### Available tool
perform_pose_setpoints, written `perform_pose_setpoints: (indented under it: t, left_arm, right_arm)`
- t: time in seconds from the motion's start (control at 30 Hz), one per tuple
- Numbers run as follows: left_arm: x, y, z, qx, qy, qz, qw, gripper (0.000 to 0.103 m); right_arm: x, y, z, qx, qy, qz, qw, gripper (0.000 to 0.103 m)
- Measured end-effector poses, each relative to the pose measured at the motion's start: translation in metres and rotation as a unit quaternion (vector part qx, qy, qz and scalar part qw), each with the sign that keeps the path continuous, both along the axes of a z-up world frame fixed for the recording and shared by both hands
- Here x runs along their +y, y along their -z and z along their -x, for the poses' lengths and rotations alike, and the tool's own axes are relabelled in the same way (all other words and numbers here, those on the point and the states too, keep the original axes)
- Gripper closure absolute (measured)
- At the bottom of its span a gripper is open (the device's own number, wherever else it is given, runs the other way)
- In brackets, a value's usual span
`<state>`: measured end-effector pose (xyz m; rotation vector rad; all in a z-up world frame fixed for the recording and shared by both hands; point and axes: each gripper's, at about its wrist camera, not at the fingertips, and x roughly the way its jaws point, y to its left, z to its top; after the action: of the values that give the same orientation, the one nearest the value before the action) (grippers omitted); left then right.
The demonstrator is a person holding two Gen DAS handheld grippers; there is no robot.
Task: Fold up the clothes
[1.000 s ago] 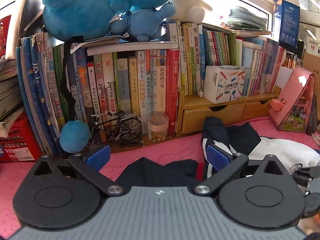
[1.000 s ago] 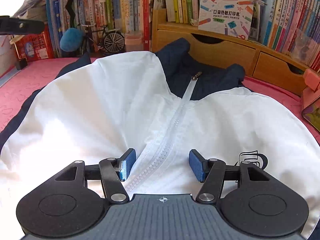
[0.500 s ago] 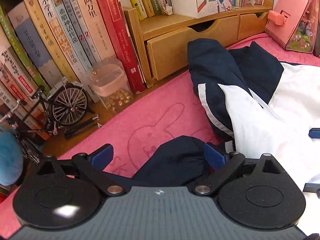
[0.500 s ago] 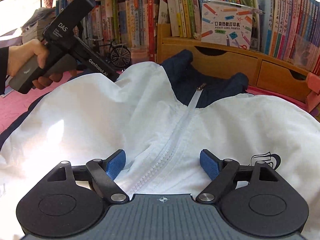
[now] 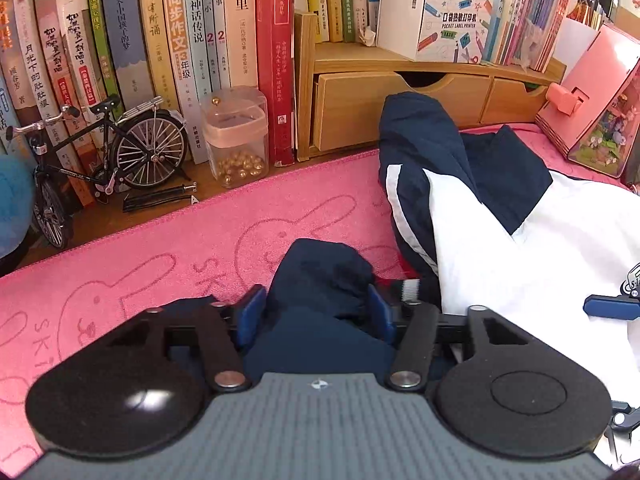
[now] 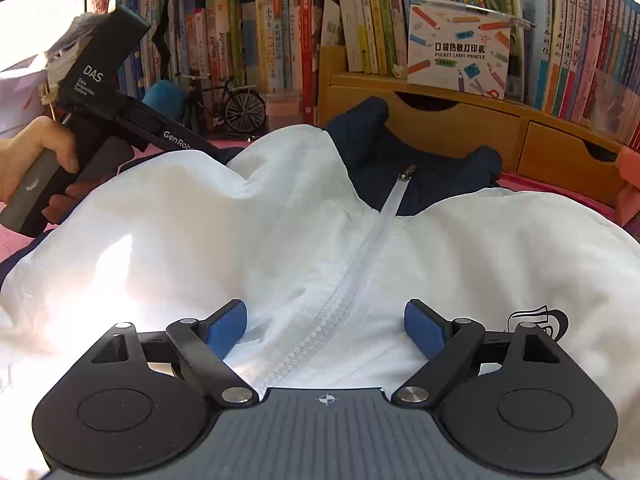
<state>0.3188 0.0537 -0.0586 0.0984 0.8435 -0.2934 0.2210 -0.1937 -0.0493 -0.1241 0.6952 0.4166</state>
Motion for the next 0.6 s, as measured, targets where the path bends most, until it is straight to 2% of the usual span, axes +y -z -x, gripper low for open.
perform_pose_setpoints:
  t: [0.1, 0.2, 0.3, 0.37, 0.43, 0.53, 0.6]
  left_arm:
    - [0.003, -0.003, 0.013, -0.024, -0.028, -0.013, 0.9992, 0.085]
    - [0.016, -0.014, 0.019, -0.059, -0.074, -0.044, 0.9946, 0.087]
    - [0.05, -0.047, 0.021, -0.103, -0.133, -0.049, 0.9845, 0.088]
    - [0.08, -0.07, 0.033, -0.133, -0.181, -0.048, 0.9733, 0.088]
    - [0.111, -0.091, 0.043, -0.161, -0.233, -0.048, 0.958, 0.088]
    - [0.168, -0.114, 0.066, -0.189, -0.316, -0.058, 0.9279, 0.088]
    - [0.205, -0.116, 0.085, -0.177, -0.359, -0.055, 0.9148, 0.088]
  right_arm:
    - [0.0, 0.0, 0.0, 0.0, -0.001, 0.0, 1.0, 0.016]
    - [0.0, 0.0, 0.0, 0.0, -0.001, -0.001, 1.0, 0.015]
    - [0.0, -0.001, 0.001, 0.001, -0.002, -0.002, 1.0, 0.013]
    - [0.001, -0.001, 0.001, 0.002, -0.003, -0.001, 1.0, 0.013]
    - [0.001, -0.001, 0.002, 0.002, -0.004, 0.0, 1.0, 0.012]
    - [0.002, -0.001, 0.002, 0.002, -0.004, 0.001, 1.0, 0.011]
    - [0.003, -0.001, 0.002, 0.003, -0.004, 0.002, 1.0, 0.011]
